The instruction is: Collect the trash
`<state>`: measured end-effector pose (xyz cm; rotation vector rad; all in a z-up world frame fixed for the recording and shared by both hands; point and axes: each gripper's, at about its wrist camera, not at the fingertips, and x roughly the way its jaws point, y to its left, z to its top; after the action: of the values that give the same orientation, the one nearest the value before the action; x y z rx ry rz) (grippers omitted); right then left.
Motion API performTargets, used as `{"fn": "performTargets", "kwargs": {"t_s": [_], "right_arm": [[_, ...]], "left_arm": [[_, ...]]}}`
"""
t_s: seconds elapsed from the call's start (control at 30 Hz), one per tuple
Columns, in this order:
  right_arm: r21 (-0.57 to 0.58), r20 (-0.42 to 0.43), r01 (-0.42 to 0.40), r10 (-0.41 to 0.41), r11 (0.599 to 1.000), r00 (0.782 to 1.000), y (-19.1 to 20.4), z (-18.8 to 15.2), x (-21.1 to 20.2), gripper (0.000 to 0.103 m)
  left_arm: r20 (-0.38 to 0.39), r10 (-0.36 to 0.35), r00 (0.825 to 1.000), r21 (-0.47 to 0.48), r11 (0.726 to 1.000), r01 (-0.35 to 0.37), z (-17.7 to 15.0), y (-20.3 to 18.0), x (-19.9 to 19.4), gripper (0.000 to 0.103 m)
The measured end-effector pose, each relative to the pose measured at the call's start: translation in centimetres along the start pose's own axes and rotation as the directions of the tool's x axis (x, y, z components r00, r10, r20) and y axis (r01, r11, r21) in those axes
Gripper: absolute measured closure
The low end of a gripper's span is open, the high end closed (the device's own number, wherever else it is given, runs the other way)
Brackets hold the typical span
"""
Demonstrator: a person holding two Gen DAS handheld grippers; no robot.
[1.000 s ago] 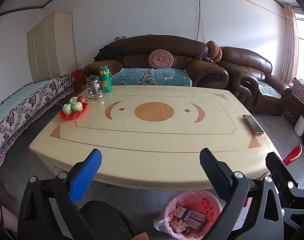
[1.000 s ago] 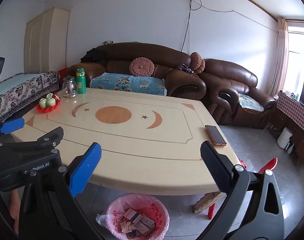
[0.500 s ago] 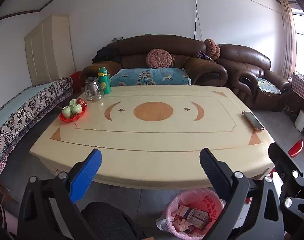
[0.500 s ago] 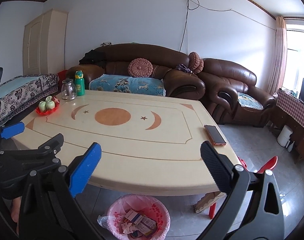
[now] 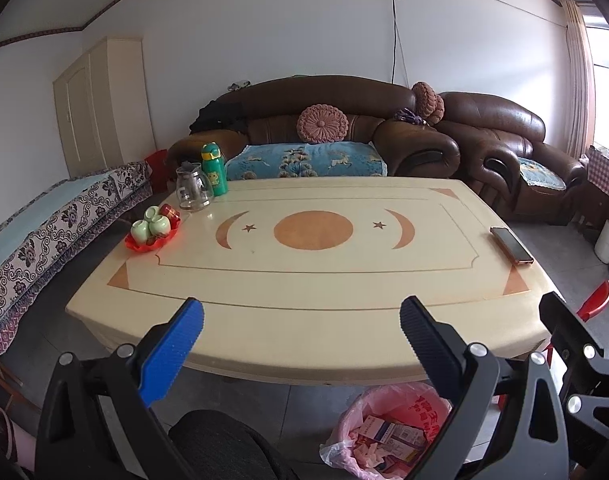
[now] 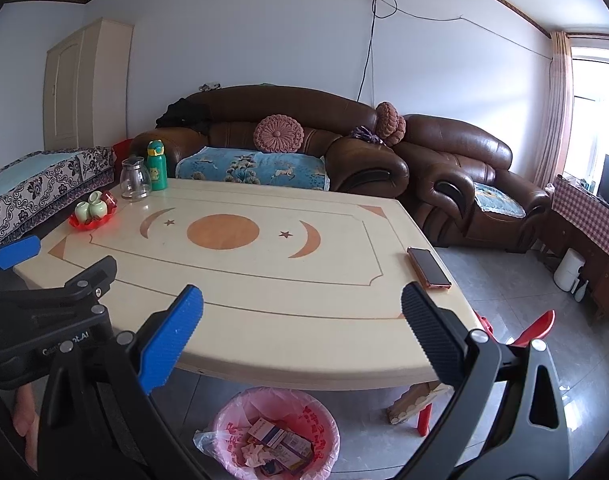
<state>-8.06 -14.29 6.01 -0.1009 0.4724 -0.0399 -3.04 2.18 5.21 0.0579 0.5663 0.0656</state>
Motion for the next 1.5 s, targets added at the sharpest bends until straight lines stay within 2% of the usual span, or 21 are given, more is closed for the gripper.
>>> {"fn": "performTargets", "kwargs": {"t_s": [0.87, 1.0, 1.17, 1.5], "right_arm": [[0.002, 0.004, 0.021, -0.021, 1.000, 1.000, -0.2, -0.3, 0.0, 0.006], [0.003, 0.001, 0.023, -0.023, 1.000, 1.000, -0.2, -0.4, 0.0, 0.006], [0.006, -0.004, 0.030, -0.030, 1.000, 1.000, -0.4, -0.5, 0.2, 0.006], [0.009, -0.013, 0.030, -0.030, 1.000, 0.999, -0.4, -0.6, 0.5, 0.006]], "left_arm": [[-0.008, -0.003, 1.000, -0.006, 1.000, 0.003, 0.0, 0.5, 0.6, 0.007], [0.017, 0.030, 0.999, 0.026, 0.999, -0.031, -0.2, 0.4, 0.6, 0.007], [-0.007, -0.024, 1.000, 0.030, 0.999, 0.024, -0.3, 0.4, 1.0, 0.007], [-0.004, 0.022, 1.000, 0.038, 0.999, -0.022, -0.3, 0.4, 1.3, 0.007]]}}
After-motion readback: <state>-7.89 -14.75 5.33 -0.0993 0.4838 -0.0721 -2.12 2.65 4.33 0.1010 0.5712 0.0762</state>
